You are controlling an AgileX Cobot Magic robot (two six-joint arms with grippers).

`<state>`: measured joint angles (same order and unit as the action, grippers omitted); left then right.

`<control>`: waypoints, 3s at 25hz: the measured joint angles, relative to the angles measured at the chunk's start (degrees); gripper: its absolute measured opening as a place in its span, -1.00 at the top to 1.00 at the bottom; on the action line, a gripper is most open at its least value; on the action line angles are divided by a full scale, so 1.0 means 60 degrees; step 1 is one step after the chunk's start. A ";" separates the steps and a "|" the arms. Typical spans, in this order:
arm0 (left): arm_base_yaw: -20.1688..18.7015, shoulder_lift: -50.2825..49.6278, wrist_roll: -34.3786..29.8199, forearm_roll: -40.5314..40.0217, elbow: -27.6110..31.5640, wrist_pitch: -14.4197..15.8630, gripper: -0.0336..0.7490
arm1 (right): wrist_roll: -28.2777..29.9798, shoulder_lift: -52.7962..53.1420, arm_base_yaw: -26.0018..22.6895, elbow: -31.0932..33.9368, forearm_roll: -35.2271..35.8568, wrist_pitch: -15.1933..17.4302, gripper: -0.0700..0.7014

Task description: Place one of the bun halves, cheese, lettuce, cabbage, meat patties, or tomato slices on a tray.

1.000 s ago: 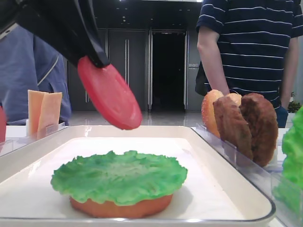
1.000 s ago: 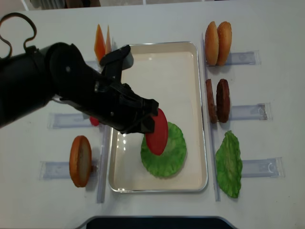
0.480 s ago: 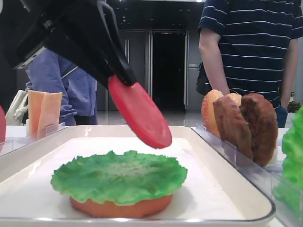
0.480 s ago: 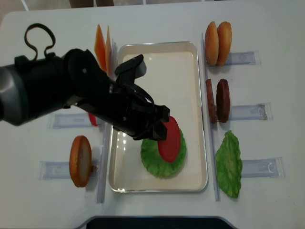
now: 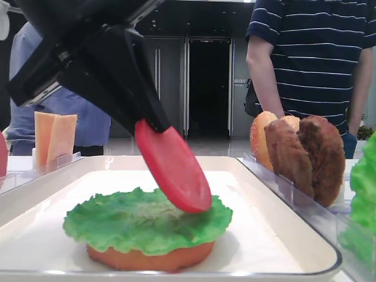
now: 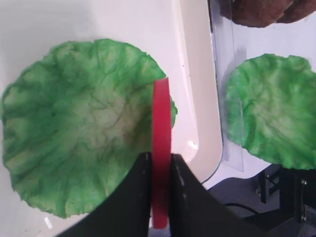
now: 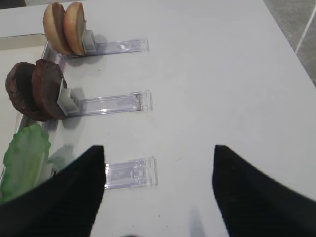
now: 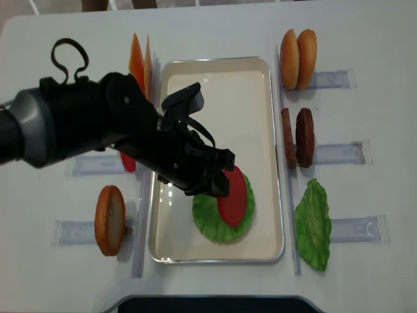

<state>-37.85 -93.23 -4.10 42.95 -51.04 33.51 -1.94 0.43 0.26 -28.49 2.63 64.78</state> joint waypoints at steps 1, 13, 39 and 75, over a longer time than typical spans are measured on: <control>0.0000 -0.0044 -0.0046 0.0025 0.0000 0.0000 0.77 | 0.0000 0.0000 0.0000 0.0000 0.0000 0.0000 -0.40; 0.0000 -0.0213 -0.0342 0.0358 0.0000 -0.0035 0.77 | 0.0000 0.0000 0.0000 0.0000 0.0000 0.0000 -0.40; 0.0000 -0.0213 -0.0342 0.0328 0.0000 -0.0035 0.77 | 0.0000 0.0000 0.0000 0.0000 0.0000 0.0000 -0.40; 0.0000 -0.0213 0.2798 -0.4436 -0.1128 0.1003 0.23 | 0.0000 0.0000 0.0000 0.0000 0.0000 0.0000 -0.40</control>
<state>-37.85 -94.51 12.69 16.33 -57.81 39.52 -1.94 0.43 0.26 -28.49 2.63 64.78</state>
